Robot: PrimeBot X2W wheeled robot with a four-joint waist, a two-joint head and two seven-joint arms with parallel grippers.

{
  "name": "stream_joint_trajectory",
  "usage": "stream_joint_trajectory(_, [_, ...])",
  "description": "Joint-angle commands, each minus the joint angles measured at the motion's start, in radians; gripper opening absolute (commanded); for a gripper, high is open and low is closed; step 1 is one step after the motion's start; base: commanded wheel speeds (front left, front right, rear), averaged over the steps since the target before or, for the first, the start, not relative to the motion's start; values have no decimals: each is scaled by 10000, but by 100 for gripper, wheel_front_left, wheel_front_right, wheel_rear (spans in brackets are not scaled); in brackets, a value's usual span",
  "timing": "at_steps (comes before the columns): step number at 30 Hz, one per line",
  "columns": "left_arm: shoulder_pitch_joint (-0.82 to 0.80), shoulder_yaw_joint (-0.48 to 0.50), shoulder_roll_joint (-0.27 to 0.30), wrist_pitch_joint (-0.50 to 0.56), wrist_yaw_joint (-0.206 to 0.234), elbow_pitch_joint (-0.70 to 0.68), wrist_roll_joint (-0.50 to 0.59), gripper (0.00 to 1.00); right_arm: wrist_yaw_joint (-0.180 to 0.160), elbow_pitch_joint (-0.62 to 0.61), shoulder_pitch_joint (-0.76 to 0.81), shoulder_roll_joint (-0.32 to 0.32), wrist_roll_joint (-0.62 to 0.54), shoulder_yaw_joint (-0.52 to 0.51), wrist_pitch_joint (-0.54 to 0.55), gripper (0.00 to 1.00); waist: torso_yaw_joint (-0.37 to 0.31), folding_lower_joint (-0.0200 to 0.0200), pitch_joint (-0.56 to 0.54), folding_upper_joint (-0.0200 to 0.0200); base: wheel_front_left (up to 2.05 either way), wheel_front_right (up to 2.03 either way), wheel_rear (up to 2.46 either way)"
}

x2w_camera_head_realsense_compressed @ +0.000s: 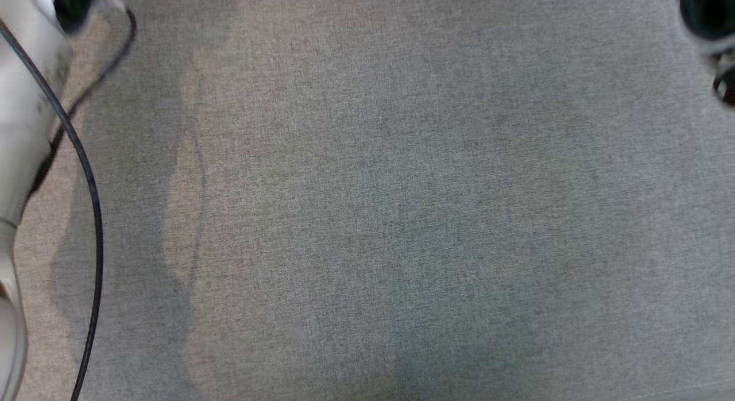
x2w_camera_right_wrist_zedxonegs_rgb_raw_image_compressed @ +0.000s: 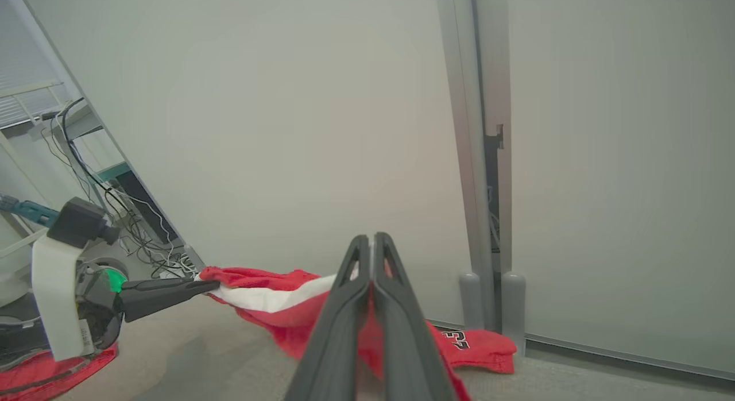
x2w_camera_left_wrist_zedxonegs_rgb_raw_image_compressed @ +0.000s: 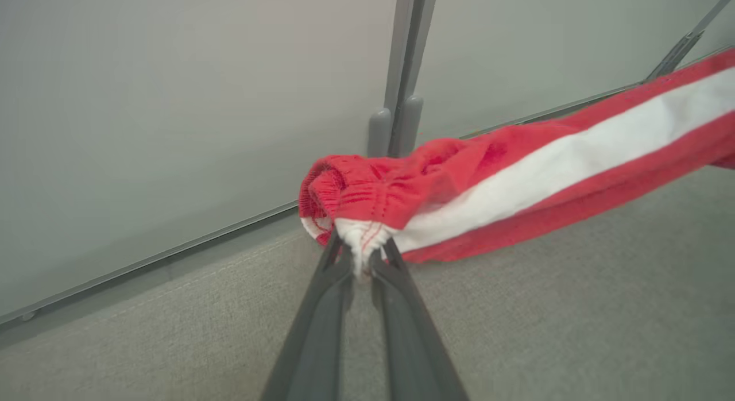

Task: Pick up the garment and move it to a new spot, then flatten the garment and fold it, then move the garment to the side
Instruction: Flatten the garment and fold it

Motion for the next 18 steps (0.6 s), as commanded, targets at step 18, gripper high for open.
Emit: stream_joint_trajectory(18, [3939,-1328,920,1600,10,-1257,-2200,0,0,-1355,3606,-1307,987,2733,442,0,189,0,-2806,0,0,0,0])
